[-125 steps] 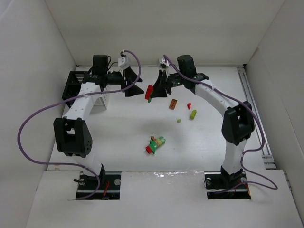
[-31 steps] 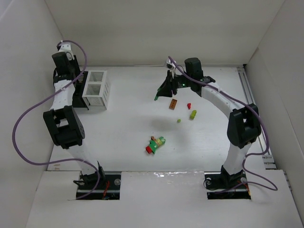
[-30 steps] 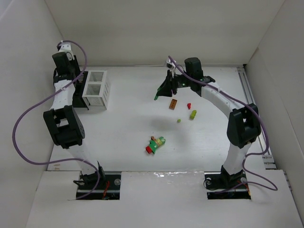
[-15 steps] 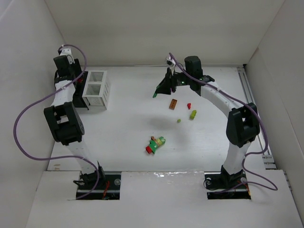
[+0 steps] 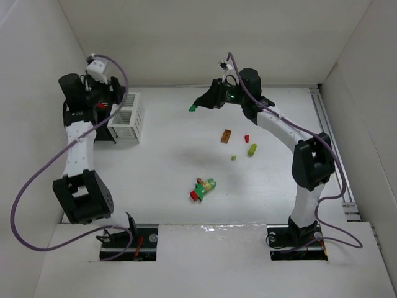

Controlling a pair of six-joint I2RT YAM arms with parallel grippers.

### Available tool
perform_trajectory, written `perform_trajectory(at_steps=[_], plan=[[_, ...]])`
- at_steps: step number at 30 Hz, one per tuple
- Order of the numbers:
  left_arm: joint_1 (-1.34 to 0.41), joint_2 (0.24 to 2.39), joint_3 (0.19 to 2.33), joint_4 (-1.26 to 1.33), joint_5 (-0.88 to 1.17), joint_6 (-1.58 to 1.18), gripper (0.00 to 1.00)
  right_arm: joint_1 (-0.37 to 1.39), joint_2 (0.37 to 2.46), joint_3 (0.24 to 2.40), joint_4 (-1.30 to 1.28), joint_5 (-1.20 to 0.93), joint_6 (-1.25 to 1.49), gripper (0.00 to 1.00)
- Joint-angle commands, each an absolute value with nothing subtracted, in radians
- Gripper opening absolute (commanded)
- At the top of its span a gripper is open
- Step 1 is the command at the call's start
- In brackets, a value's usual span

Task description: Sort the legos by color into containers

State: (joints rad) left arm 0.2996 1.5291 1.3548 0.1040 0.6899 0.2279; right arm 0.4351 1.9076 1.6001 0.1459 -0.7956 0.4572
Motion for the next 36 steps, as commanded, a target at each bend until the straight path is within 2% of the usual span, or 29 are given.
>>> perform_trajectory(at_steps=[1, 3, 8, 15, 25, 33, 36], plan=[[0.151, 1.393, 1.315, -0.099, 0.918, 0.507, 0.56, 0.469, 1.925, 1.683, 0.259, -0.645, 0.713, 0.0], [0.085, 1.346, 1.249, -0.121, 0.893, 0.578, 0.56, 0.479, 1.953, 1.718, 0.259, -0.614, 0.806, 0.0], [-0.043, 1.302, 1.209, -0.147, 0.928, 0.557, 0.56, 0.518, 1.962, 1.756, 0.298, -0.565, 0.864, 0.0], [-0.043, 1.336, 1.247, -0.1, 0.983, 0.483, 0.56, 0.538, 1.962, 1.746, 0.391, -0.62, 0.851, 0.0], [-0.063, 1.417, 1.351, -0.131, 1.048, 0.502, 0.55, 0.568, 1.971, 1.746, 0.391, -0.611, 0.784, 0.0], [-0.092, 1.398, 1.351, -0.078, 1.016, 0.466, 0.5, 0.577, 2.0, 1.766, 0.391, -0.601, 0.784, 0.0], [-0.118, 1.388, 1.351, -0.078, 0.983, 0.476, 0.44, 0.577, 2.01, 1.775, 0.391, -0.592, 0.784, 0.0]])
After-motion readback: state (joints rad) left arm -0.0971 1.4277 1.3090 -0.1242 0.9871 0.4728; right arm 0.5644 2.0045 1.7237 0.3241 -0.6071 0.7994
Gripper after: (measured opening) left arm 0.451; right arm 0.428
